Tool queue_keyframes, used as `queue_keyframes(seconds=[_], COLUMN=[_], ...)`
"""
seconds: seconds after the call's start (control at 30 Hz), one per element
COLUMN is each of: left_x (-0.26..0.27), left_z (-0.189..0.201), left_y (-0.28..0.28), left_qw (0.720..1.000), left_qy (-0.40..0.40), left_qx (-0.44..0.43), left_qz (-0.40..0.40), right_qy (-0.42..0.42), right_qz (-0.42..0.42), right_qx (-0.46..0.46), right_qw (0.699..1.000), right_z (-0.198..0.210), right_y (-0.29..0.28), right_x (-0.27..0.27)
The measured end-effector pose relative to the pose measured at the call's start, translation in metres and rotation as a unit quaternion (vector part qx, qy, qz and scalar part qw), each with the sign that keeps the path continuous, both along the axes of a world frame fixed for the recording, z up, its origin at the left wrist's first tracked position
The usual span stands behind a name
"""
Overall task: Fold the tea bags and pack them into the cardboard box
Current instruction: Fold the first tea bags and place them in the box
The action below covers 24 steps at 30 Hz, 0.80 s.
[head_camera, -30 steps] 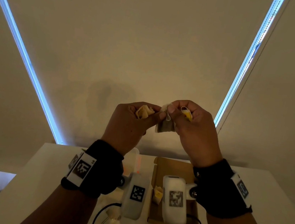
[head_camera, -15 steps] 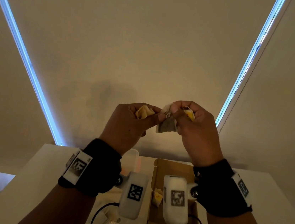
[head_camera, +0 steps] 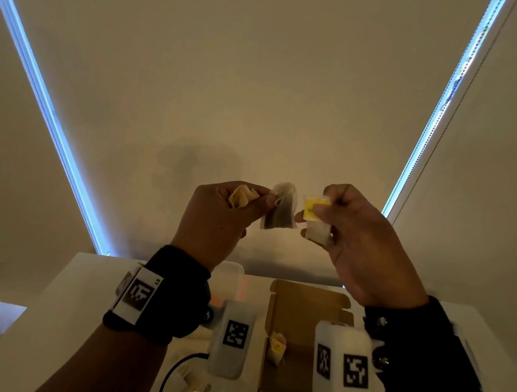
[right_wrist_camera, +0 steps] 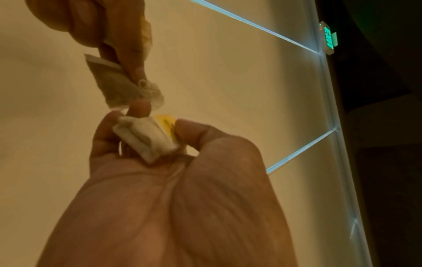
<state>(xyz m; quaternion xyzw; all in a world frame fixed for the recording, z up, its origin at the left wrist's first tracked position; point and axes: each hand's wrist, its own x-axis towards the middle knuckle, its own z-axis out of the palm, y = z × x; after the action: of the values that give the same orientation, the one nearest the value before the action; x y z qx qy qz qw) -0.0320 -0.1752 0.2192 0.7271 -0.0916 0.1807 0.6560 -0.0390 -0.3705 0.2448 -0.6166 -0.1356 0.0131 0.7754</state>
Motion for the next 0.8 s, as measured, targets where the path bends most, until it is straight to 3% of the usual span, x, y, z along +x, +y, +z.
queue_keyframes(seconds=[0.07, 0.13, 0.27, 0.4, 0.6, 0.8], left_x=[0.001, 0.001, -0.004, -0.006, -0.007, -0.012], left_z=[0.000, 0.001, 0.003, 0.003, 0.000, 0.001], left_y=[-0.001, -0.003, -0.010, -0.011, -0.005, -0.009], left_qw=[1.000, 1.000, 1.000, 1.000, 1.000, 1.000], left_qy=[-0.003, -0.005, -0.008, -0.006, -0.015, -0.010], left_qx=[0.010, 0.014, 0.013, 0.014, 0.002, -0.008], left_qz=[0.007, 0.006, -0.008, -0.024, 0.010, -0.023], right_qy=[-0.085, -0.111, -0.071, -0.039, 0.017, -0.066], right_qz=[-0.010, -0.024, -0.031, -0.055, 0.090, -0.052], right_qx=[-0.117, -0.145, -0.086, -0.089, -0.019, -0.072], right_qw=[0.989, 0.983, 0.993, 0.994, 0.996, 0.994], right_z=[-0.001, -0.001, 0.001, -0.002, 0.001, -0.001], right_y=[-0.003, -0.004, -0.002, 0.002, -0.005, 0.004], right_x=[-0.001, -0.002, -0.004, -0.003, -0.006, -0.006])
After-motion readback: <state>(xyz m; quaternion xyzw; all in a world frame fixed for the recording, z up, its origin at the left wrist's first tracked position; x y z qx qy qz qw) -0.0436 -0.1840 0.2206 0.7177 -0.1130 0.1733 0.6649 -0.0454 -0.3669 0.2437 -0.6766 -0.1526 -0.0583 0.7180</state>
